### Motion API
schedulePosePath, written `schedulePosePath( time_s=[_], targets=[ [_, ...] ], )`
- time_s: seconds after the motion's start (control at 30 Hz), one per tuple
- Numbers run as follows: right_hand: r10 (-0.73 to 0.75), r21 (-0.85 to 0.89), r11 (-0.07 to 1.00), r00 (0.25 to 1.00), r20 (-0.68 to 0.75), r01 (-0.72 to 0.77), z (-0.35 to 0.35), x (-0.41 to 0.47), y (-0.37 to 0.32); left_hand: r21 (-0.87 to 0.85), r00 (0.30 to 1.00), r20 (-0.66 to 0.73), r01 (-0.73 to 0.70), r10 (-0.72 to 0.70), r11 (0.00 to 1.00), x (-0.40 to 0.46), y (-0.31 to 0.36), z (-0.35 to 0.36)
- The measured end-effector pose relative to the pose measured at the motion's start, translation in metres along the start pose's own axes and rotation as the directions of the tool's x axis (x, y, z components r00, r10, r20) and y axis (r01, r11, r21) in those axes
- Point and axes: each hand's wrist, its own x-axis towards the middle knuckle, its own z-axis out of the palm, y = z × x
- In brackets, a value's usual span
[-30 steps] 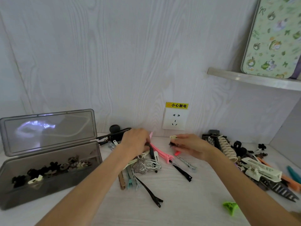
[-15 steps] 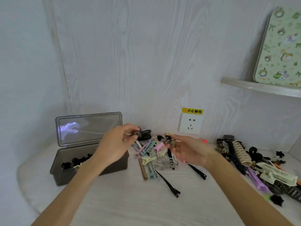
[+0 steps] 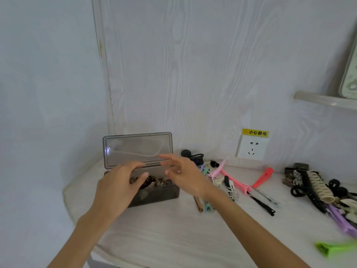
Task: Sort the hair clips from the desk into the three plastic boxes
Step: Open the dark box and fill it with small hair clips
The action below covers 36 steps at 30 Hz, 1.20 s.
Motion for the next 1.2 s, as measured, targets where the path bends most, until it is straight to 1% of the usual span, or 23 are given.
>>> schedulePosePath(
  time_s=[0.07, 0.1, 0.17, 0.2, 0.23, 0.27, 0.3, 0.37, 0.43, 0.47, 0.53, 0.6, 0.7, 0.77, 0.87, 0.97, 1.07, 1.13, 1.2],
  targets=[
    [0.004, -0.018, 1.000, 0.987, -0.160, -0.007, -0.018, -0.002, 0.014, -0.047, 0.996, -0.017, -0.085, 0.084, 0.995, -0.002, 0.012, 0.006],
    [0.023, -0.051, 0.998, 0.967, -0.254, -0.037, -0.029, -0.001, 0.027, -0.079, 0.992, -0.022, -0.123, 0.122, 0.989, -0.001, 0.020, 0.009],
    [0.084, -0.172, 0.971, 0.907, -0.413, -0.168, -0.053, 0.002, 0.060, -0.124, 0.980, -0.030, -0.197, 0.194, 0.973, 0.008, 0.036, 0.020],
    [0.102, -0.255, 0.937, 0.883, -0.458, -0.240, -0.064, 0.003, 0.076, -0.135, 0.973, -0.021, -0.231, 0.230, 0.964, 0.016, 0.046, 0.027],
    [0.116, -0.335, 0.896, 0.880, -0.460, -0.293, -0.072, 0.004, 0.092, -0.135, 0.965, 0.005, -0.261, 0.264, 0.956, 0.026, 0.056, 0.036],
    [0.134, -0.403, 0.859, 0.898, -0.420, -0.317, -0.079, 0.008, 0.107, -0.112, 0.953, 0.046, -0.291, 0.298, 0.950, 0.039, 0.068, 0.046],
    [0.153, -0.465, 0.828, 0.924, -0.350, -0.313, -0.081, 0.010, 0.116, -0.065, 0.939, 0.108, -0.321, 0.326, 0.945, 0.052, 0.079, 0.057],
    [0.180, -0.558, 0.786, 0.962, -0.206, -0.267, -0.081, 0.018, 0.130, 0.095, 0.905, 0.253, -0.376, 0.343, 0.922, 0.076, 0.102, 0.075],
    [0.194, -0.612, 0.755, 0.971, -0.138, -0.237, -0.080, 0.025, 0.135, 0.284, 0.887, 0.358, -0.402, 0.292, 0.871, 0.091, 0.118, 0.089],
    [0.194, -0.642, 0.730, 0.972, -0.132, -0.233, -0.082, 0.029, 0.136, 0.358, 0.889, 0.385, -0.393, 0.249, 0.847, 0.096, 0.124, 0.096],
    [0.214, -0.695, 0.674, 0.967, -0.140, -0.250, -0.087, 0.036, 0.131, 0.466, 0.905, 0.383, -0.361, 0.183, 0.808, 0.103, 0.128, 0.107],
    [0.224, -0.720, 0.646, 0.965, -0.139, -0.254, -0.091, 0.043, 0.125, 0.512, 0.918, 0.364, -0.339, 0.158, 0.789, 0.109, 0.129, 0.116],
    [0.230, -0.652, 0.699, 0.955, -0.185, -0.294, -0.097, 0.040, 0.124, 0.520, 0.918, 0.362, -0.345, 0.164, 0.782, 0.112, 0.126, 0.119],
    [0.208, -0.635, 0.716, 0.957, -0.201, -0.289, -0.103, 0.028, 0.129, 0.508, 0.912, 0.366, -0.365, 0.188, 0.780, 0.112, 0.126, 0.117],
    [0.185, -0.602, 0.749, 0.960, -0.212, -0.278, -0.114, 0.000, 0.135, 0.447, 0.911, 0.340, -0.374, 0.233, 0.812, 0.109, 0.131, 0.114],
    [0.188, -0.483, 0.820, 0.941, -0.282, -0.308, -0.123, -0.025, 0.140, 0.363, 0.896, 0.313, -0.419, 0.314, 0.833, 0.108, 0.146, 0.120],
    [0.226, -0.276, 0.891, 0.880, -0.418, -0.360, -0.135, -0.046, 0.146, 0.288, 0.850, 0.332, -0.505, 0.410, 0.814, 0.105, 0.168, 0.136],
    [0.277, -0.130, 0.913, 0.820, -0.501, -0.388, -0.146, -0.059, 0.145, 0.232, 0.827, 0.321, -0.541, 0.461, 0.809, 0.102, 0.185, 0.148],
    [0.312, -0.008, 0.925, 0.770, -0.556, -0.380, -0.158, -0.070, 0.143, 0.159, 0.810, 0.299, -0.564, 0.504, 0.811, 0.099, 0.202, 0.159]
  ],
)
